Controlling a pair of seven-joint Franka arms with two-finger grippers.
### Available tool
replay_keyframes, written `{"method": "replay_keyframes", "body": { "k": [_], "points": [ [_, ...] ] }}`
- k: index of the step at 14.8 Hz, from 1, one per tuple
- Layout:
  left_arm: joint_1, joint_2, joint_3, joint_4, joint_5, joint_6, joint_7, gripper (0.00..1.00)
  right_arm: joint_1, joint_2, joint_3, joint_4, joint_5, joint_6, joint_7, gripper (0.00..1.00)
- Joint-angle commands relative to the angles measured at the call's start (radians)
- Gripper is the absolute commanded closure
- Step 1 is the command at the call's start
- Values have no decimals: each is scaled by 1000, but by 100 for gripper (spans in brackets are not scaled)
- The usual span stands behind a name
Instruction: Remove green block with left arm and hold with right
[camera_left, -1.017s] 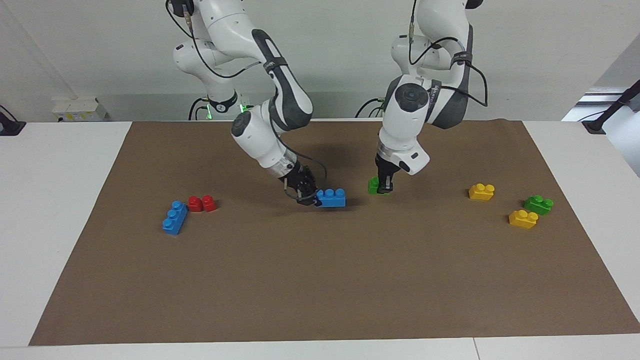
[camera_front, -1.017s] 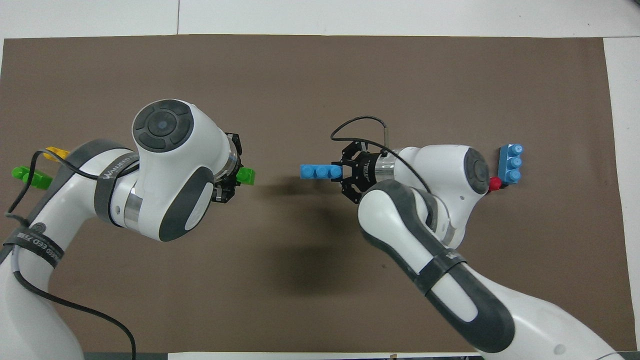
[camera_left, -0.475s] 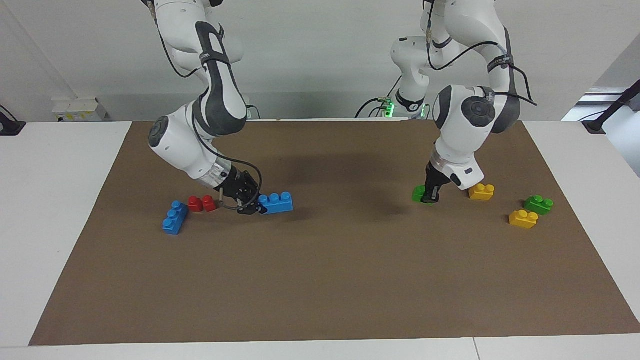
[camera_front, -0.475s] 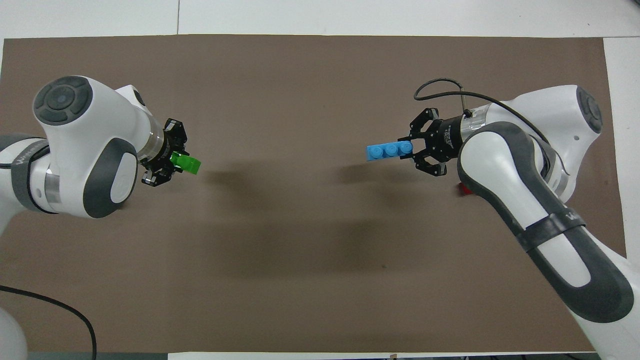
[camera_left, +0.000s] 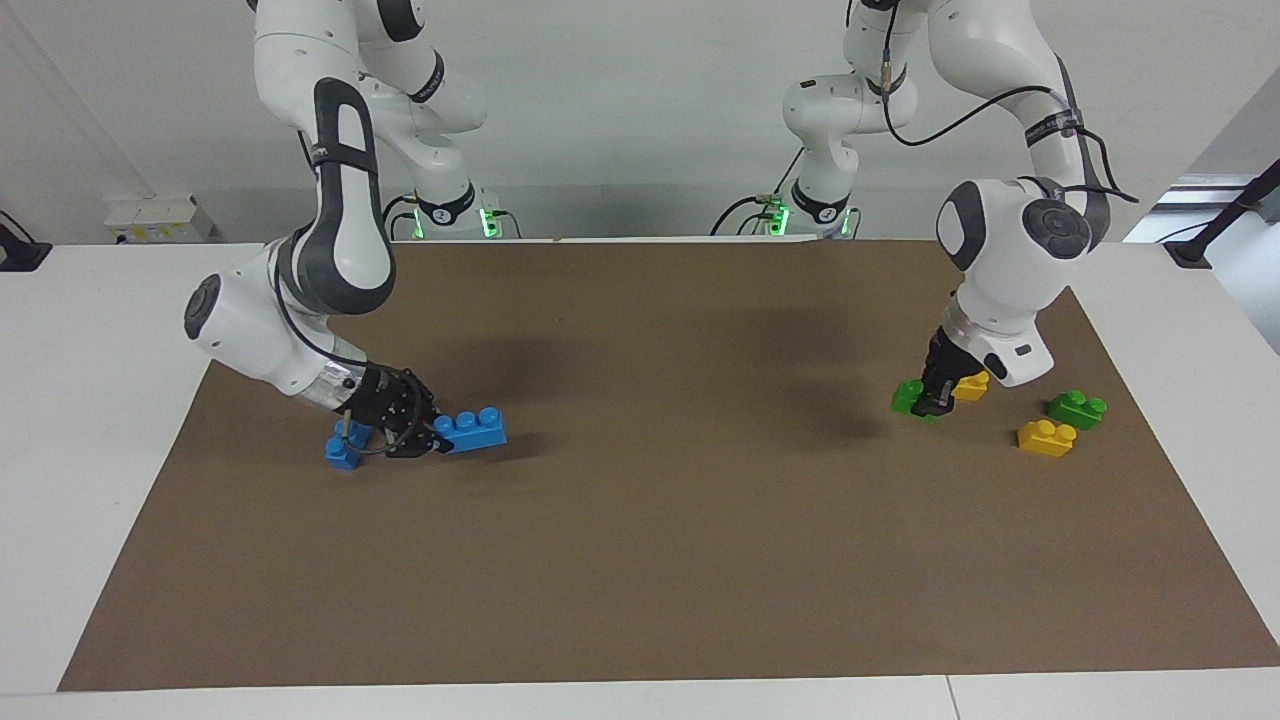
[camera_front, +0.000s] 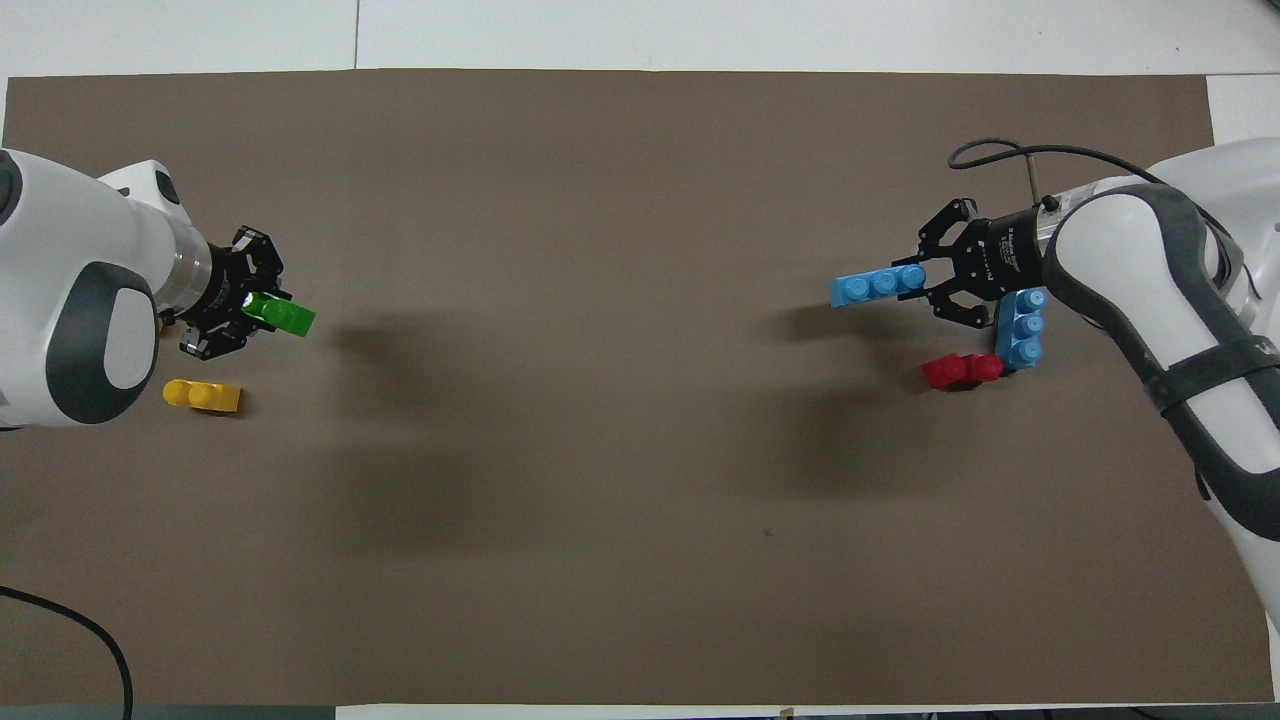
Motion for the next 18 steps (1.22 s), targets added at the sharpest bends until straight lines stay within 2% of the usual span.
{"method": "replay_keyframes", "body": {
  "k": [1,5,10,14,18],
  "points": [
    [55,1,-11,-19,0,53,88,100,-49,41,15,34,-23,-19,-31,100],
    [101,46,-8,-10,2,119,171,100,-89,58,14,25,-22,-9,-35,100],
    [121,153,-8,53,12,155,210,100,-120,70,14,-1,-20,1,-35,100],
    [126,188,-5,77,12,162,245,100,-118,60,14,-56,-10,63,-35,100],
    [138,221,-5,90,44,184,259,100,-118,53,14,-75,-7,68,-35,100]
  ]
}}
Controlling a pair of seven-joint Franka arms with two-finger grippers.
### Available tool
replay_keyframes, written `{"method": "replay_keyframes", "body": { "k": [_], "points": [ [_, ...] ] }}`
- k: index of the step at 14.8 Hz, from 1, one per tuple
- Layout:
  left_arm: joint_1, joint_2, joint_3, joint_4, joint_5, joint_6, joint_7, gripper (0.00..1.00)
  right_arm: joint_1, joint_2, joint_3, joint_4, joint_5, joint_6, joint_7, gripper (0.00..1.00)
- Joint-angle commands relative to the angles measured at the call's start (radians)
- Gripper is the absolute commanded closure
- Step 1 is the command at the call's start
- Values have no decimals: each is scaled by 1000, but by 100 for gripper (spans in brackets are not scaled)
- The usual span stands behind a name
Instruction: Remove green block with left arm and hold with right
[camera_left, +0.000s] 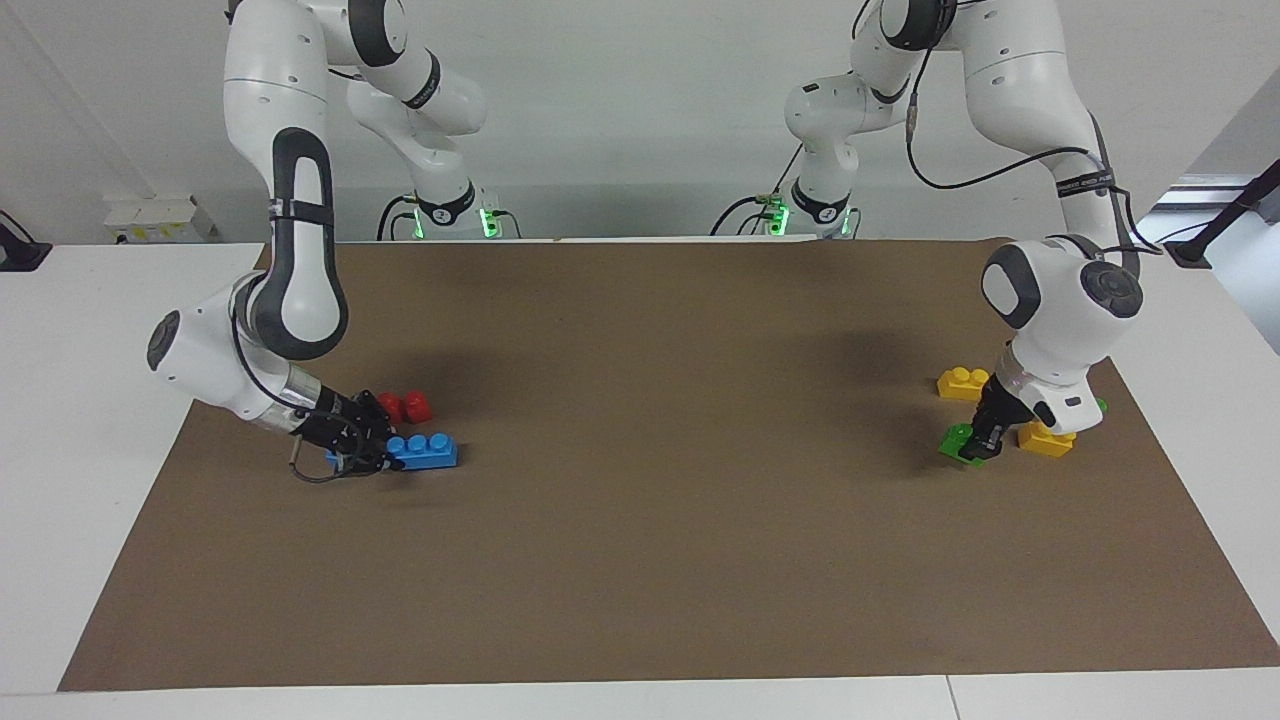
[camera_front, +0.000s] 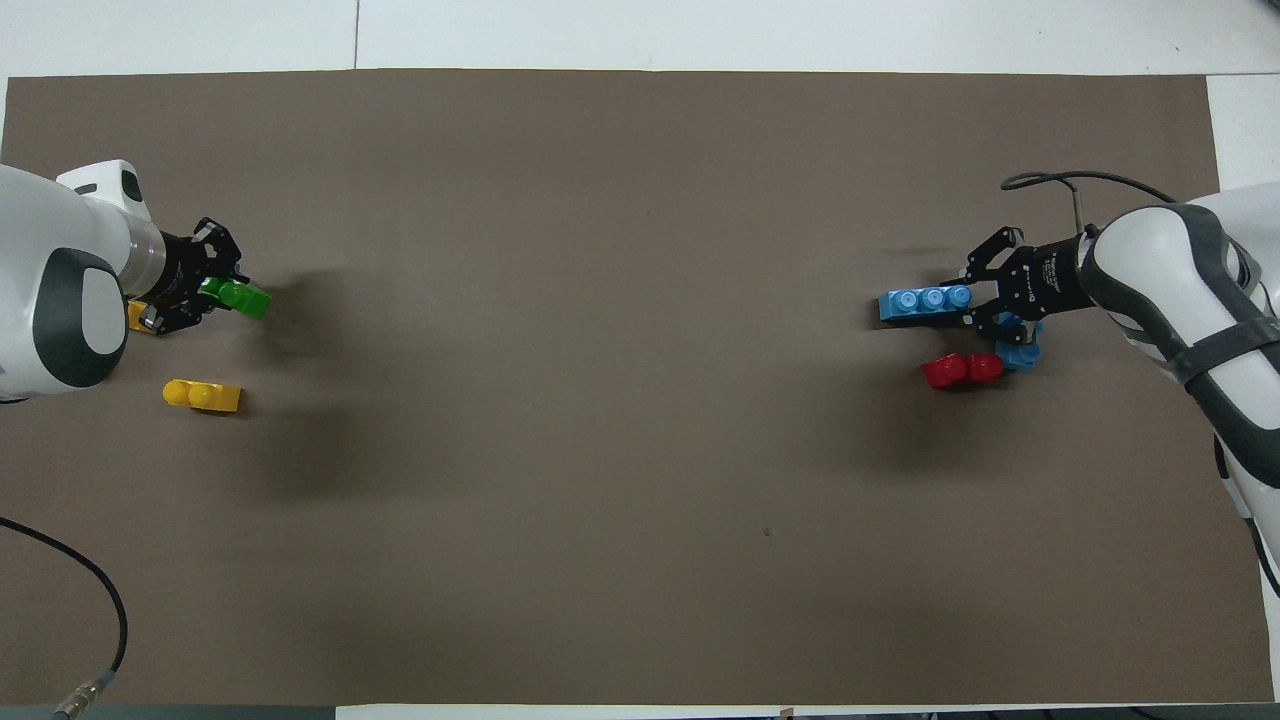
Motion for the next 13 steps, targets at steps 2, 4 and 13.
{"method": "replay_keyframes", "body": {
  "k": [2,4,13],
  "points": [
    [14,36,-7,26,36,26,27,100,-11,-22,13,-28,-4,10,-14,45],
    [21,39,-7,26,39,28,34,100,-6,-23,14,-20,-4,-2,-5,2],
    [29,53,-5,20,39,32,123,16,2,-176,11,-10,-41,-82,-3,0]
  ]
}}
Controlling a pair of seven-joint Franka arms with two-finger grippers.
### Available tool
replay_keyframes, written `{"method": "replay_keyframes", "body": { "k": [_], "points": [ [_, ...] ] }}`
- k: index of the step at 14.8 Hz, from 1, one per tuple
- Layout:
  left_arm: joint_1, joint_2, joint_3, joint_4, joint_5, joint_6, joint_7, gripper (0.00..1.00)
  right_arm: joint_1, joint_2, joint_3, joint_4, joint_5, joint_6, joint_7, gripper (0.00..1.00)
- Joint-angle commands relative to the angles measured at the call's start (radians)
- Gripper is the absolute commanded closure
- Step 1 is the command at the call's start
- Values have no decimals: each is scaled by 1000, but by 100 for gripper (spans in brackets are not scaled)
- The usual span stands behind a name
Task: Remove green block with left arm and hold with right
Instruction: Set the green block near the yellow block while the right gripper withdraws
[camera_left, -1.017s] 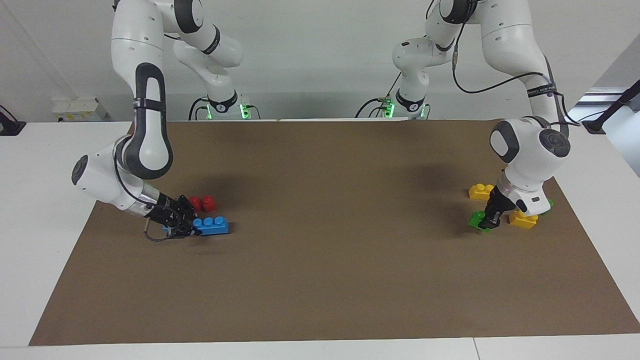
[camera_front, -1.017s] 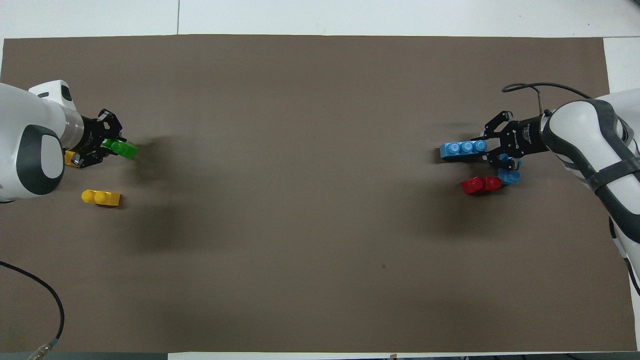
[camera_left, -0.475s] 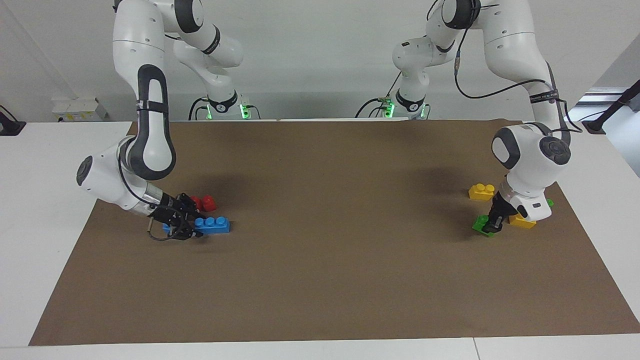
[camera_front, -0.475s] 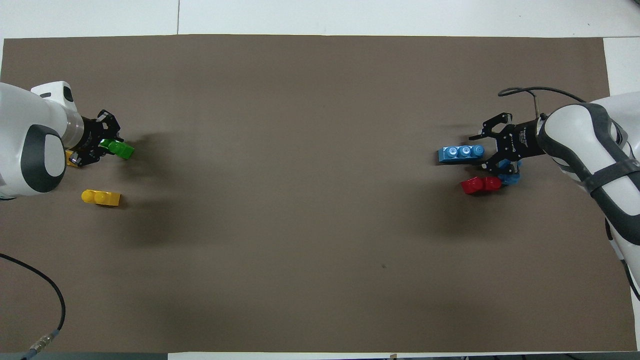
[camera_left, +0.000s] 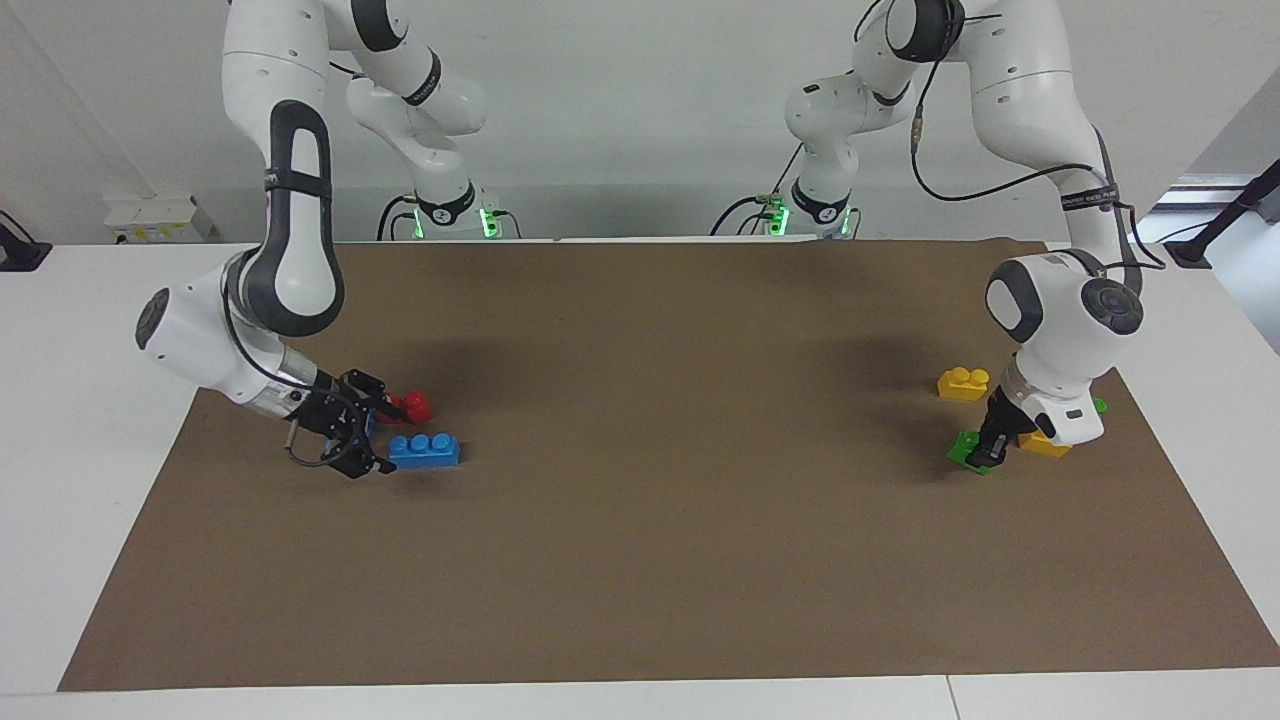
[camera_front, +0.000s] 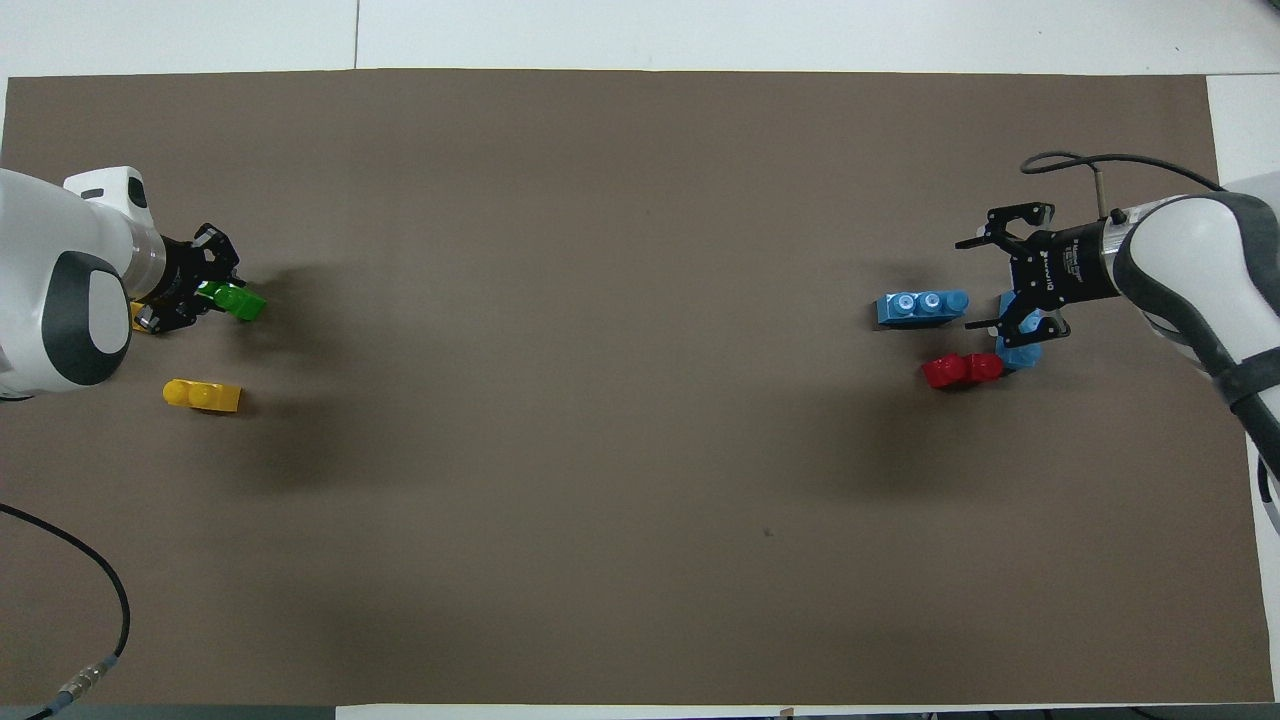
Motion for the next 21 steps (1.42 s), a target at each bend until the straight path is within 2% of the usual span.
{"method": "replay_keyframes", "body": {
  "k": [1,3,6,11,14,17,21],
  "points": [
    [12,13,-6,15,14,-1,55,0,-2,-89,4,-15,-49,-41,-5,0],
    [12,7,-6,15,14,-2,60,0,1,-127,5,5,-109,-72,-8,0],
    [26,-22,-8,19,14,-8,63,0,39,-176,11,68,-276,-180,-37,0],
    [9,-129,-14,21,15,-111,93,0,71,-317,17,82,-379,-328,-360,0],
    [-18,-187,-16,41,15,-207,229,0,111,-388,17,82,-454,-388,-593,0],
    [-35,-259,-16,52,15,-289,400,0,137,-402,17,111,-613,-380,-900,0],
    [-41,-365,-25,52,12,-378,500,0,125,-385,16,157,-666,-379,-977,0]
  ]
}}
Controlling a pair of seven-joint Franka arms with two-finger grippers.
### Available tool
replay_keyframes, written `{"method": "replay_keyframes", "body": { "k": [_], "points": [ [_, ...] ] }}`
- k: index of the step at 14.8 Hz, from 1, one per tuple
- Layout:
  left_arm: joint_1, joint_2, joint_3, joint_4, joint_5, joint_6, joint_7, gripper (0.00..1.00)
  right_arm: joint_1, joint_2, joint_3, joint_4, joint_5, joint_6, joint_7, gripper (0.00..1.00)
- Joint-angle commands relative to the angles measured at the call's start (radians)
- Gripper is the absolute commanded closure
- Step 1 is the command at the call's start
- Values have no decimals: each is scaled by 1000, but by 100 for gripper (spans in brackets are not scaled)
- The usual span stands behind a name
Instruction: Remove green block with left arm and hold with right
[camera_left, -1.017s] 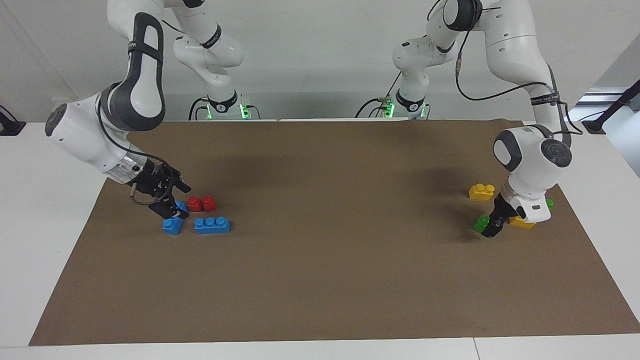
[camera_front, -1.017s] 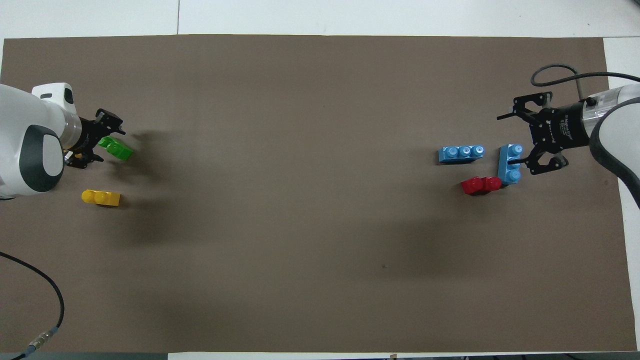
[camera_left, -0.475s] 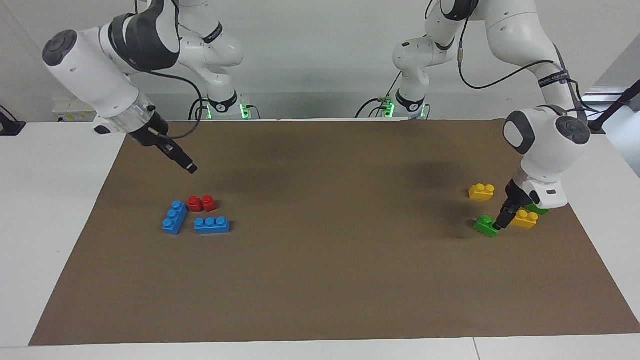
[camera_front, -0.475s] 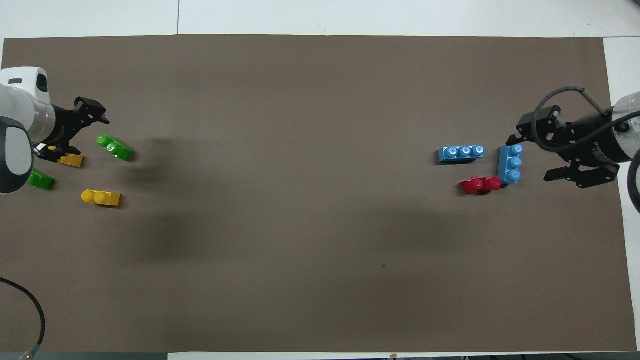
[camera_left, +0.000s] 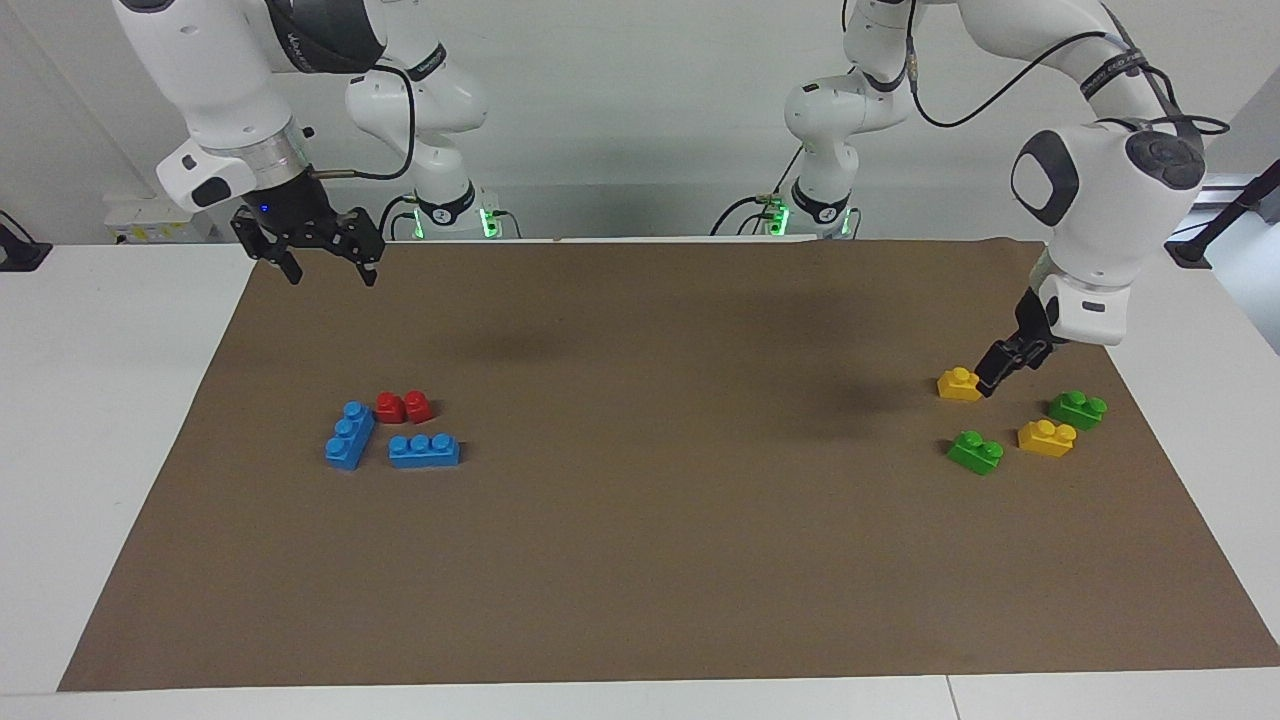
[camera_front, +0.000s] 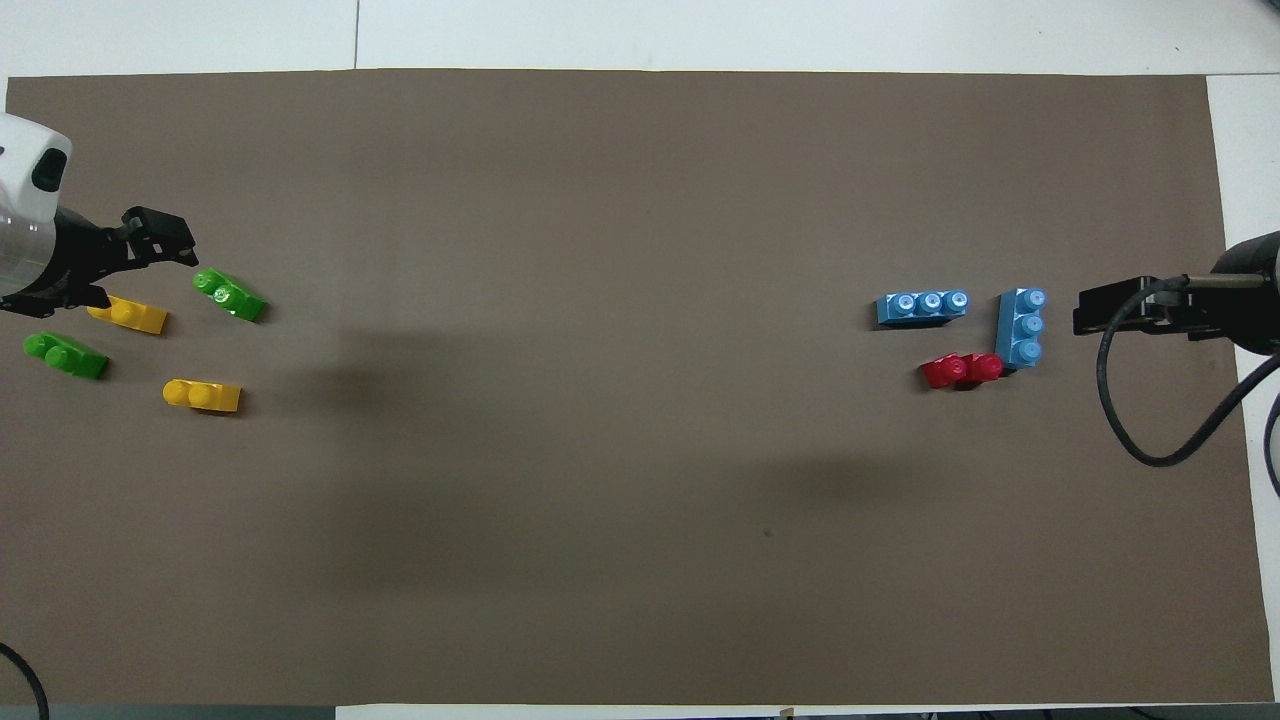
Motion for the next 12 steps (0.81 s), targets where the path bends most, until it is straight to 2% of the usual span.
{"method": "replay_keyframes", "body": {
  "k": [1,5,8,10,12],
  "points": [
    [-18,-82,0,-5,10,-84,49,0,-16,21,3,36,-46,3,-90,0],
    [-143,-182,48,-7,9,-228,105,0,-17,19,1,33,-35,-26,-79,0],
    [-216,-187,106,9,1,-300,120,0,-16,18,-3,35,-12,-63,-26,0],
    [-219,-184,106,71,-9,-398,190,0,-17,21,-5,38,8,-65,-23,0],
    [-207,-177,105,96,-13,-421,256,0,-16,19,-5,38,9,-66,-20,0]
  ]
}}
